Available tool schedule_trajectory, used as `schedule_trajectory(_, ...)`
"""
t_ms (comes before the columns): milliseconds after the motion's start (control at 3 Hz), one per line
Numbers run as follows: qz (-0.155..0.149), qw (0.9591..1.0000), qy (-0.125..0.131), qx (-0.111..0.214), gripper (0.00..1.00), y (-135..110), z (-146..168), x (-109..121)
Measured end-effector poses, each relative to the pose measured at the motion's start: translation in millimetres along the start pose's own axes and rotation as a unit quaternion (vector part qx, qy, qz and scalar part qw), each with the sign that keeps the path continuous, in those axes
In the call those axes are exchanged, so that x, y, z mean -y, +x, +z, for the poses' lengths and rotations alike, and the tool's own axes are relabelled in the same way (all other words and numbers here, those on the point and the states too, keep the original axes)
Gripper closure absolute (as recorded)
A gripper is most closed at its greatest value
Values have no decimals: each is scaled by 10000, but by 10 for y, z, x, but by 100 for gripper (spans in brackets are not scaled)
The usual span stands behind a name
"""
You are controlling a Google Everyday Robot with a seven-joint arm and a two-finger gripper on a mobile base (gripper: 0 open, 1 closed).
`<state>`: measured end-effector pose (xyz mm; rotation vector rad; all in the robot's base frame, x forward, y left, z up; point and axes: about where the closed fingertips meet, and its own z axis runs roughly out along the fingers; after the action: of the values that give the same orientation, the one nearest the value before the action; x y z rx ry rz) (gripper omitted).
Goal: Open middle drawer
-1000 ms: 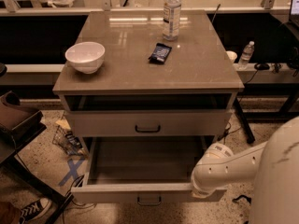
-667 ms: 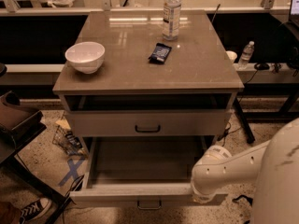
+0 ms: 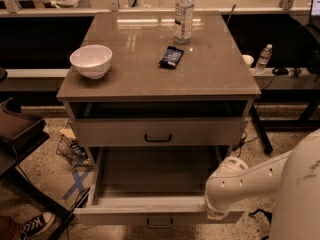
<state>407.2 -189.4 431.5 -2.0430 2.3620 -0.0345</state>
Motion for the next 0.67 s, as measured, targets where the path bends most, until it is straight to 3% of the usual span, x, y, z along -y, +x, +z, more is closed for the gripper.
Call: schedule_trajectory(667,-1,10000,-7,-3,35,3,4,-6)
